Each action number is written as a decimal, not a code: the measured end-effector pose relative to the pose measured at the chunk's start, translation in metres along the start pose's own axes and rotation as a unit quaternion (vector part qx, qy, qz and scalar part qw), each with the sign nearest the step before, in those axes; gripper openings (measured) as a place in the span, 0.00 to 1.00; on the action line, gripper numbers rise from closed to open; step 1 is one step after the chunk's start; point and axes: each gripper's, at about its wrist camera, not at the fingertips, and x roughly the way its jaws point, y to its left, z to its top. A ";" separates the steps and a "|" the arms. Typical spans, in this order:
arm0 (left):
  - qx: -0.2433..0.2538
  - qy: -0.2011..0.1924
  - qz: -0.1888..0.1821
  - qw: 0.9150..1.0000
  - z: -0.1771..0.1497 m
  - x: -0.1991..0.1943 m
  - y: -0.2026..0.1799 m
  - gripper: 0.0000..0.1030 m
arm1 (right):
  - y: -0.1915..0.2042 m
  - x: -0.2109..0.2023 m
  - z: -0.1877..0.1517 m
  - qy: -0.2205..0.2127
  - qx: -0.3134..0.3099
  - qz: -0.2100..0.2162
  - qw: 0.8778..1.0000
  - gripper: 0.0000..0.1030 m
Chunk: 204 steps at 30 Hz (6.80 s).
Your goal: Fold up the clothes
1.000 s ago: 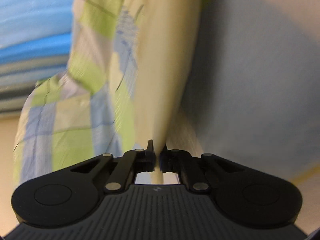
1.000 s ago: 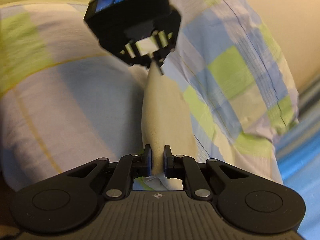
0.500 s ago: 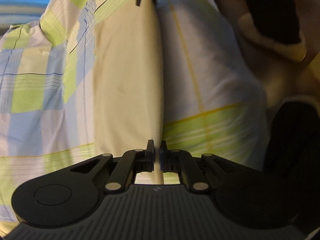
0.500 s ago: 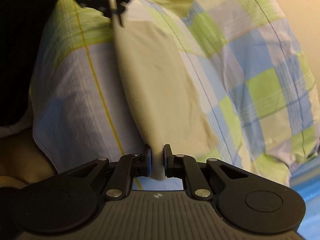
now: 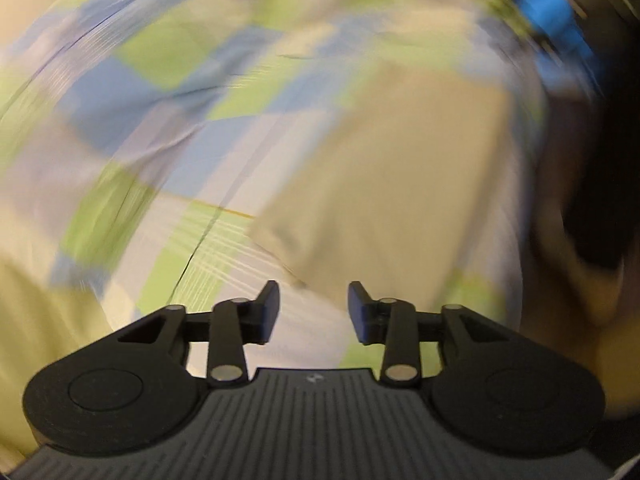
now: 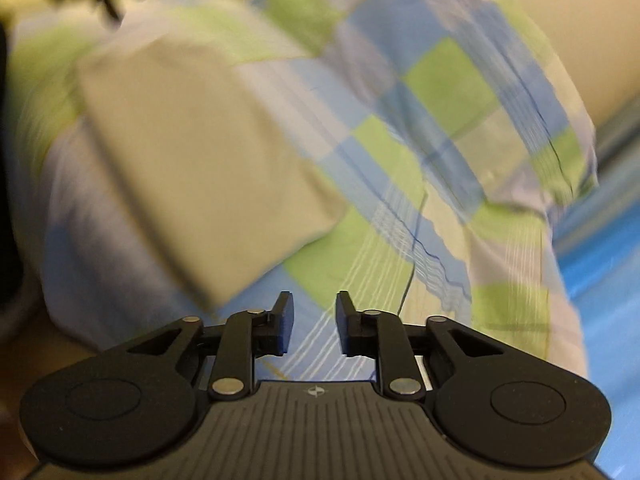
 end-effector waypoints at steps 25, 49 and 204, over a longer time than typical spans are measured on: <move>-0.315 -0.085 -0.015 0.945 -0.010 0.089 0.059 0.23 | -0.088 0.123 -0.005 -0.086 0.367 0.230 0.897 0.38; -0.295 -0.101 0.086 0.946 -0.007 0.078 0.062 0.00 | -0.110 0.106 -0.026 -0.124 0.447 0.155 0.872 0.13; -0.125 -0.049 -0.082 0.988 0.062 0.098 0.015 0.08 | -0.138 0.164 -0.047 -0.055 0.555 0.306 0.772 0.24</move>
